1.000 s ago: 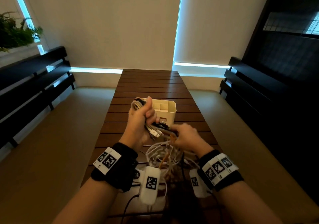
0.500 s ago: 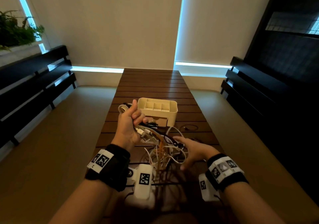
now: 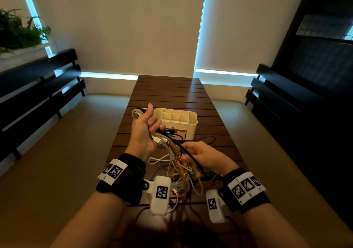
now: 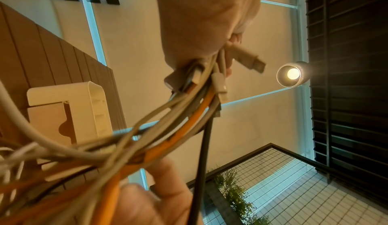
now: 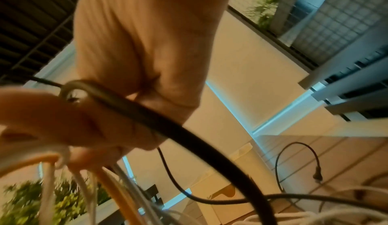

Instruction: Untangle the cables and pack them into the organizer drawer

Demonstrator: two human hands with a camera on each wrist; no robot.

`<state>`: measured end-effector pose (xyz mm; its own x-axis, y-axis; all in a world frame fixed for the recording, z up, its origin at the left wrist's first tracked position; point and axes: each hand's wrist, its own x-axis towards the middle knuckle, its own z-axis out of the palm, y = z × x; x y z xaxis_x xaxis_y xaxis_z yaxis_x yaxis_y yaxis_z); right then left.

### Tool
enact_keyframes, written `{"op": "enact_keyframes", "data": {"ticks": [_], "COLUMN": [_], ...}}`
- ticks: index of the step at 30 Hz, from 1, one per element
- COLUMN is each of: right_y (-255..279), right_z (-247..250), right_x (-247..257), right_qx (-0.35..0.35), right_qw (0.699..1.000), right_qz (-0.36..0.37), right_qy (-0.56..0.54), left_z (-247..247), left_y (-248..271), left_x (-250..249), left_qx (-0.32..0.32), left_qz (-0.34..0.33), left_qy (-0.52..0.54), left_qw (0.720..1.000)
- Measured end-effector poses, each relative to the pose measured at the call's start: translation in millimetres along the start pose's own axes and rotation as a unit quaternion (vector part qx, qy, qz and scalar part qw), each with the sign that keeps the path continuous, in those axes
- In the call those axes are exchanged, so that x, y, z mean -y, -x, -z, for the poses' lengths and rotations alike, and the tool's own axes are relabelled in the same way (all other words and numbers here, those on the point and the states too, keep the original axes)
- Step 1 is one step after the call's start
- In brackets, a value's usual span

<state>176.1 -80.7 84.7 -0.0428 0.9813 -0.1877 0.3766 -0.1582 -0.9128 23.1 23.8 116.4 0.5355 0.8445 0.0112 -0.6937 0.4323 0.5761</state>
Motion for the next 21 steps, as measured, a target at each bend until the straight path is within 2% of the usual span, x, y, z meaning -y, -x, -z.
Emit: {"op": "enact_keyframes", "data": {"ticks": [2, 6, 8, 11, 14, 16, 21], "right_y": [-6, -7, -3, 2, 3, 4, 0], "right_z": [-3, 1, 5, 6, 2, -1, -3], "right_x": [-3, -2, -2, -4, -6, -5, -1], "right_qx": [0.002, -0.079, -0.034, 0.039, 0.038, 0.027, 0.092], "right_qw": [0.998, 0.984, 0.986, 0.996, 0.988, 0.978, 0.995], "right_qz": [-0.004, 0.018, 0.047, 0.046, -0.006, -0.028, -0.021], "right_qy": [0.066, 0.160, 0.155, 0.059, -0.150, -0.203, -0.030], "left_z": [-4, -6, -6, -9, -15, -17, -20], "left_y": [1, 4, 5, 9, 11, 9, 8], "left_x": [-1, -3, -5, -8, -11, -11, -5], "left_qx": [0.004, 0.013, 0.015, 0.023, 0.040, 0.057, 0.084], "left_qz": [-0.007, -0.012, -0.012, -0.011, -0.011, -0.013, -0.017], "left_qy": [-0.005, -0.005, 0.003, 0.014, 0.005, -0.003, -0.037], "left_qw": [1.000, 1.000, 1.000, 1.000, 0.999, 0.998, 0.996]}}
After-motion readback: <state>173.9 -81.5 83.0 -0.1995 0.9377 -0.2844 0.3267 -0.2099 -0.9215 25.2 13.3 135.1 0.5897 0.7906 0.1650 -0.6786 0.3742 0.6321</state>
